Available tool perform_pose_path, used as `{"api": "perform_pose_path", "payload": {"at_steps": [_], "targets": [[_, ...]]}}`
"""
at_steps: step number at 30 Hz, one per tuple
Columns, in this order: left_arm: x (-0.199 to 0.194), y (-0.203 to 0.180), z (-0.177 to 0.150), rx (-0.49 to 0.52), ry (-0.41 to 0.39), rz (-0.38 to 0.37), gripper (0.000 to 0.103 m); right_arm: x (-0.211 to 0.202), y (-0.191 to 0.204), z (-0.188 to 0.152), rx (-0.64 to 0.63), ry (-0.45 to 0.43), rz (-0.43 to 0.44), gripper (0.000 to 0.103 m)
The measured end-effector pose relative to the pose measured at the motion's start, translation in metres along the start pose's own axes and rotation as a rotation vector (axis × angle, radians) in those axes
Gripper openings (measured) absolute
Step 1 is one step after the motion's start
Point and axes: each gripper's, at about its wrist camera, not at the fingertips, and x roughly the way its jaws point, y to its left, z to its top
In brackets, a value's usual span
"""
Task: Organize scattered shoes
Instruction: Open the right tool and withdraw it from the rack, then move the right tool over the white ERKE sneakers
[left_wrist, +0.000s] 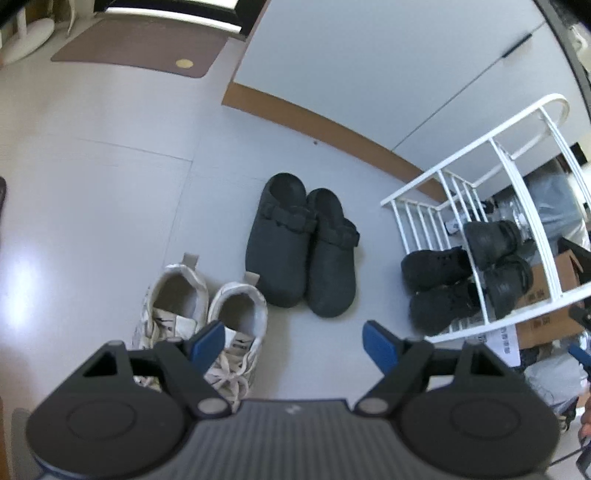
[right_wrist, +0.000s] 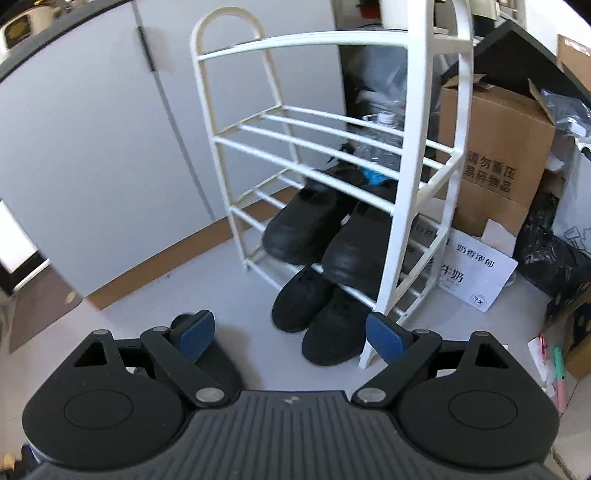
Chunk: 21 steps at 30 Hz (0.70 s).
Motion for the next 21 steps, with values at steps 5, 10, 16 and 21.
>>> {"api": "perform_pose_path", "payload": {"at_steps": [5,10,16,21], "targets": [[-0.043,-0.002,-0.008,0.006,-0.026,0.035,0.083,-0.023,0.003,-0.01,0.016,-0.009,0.004,0.092],[-0.078,-0.003,-0.01,0.035,-0.069,0.07,0.083,-0.034,0.001,-0.014,0.052,-0.024,0.004,0.092],[-0.097,0.002,-0.009,0.035,-0.103,0.079,0.083,-0.041,0.005,-0.021,0.036,-0.045,0.009,0.092],[-0.098,0.007,-0.007,0.062,-0.123,0.106,0.083,-0.041,0.011,-0.026,0.005,-0.045,0.024,0.092]]}}
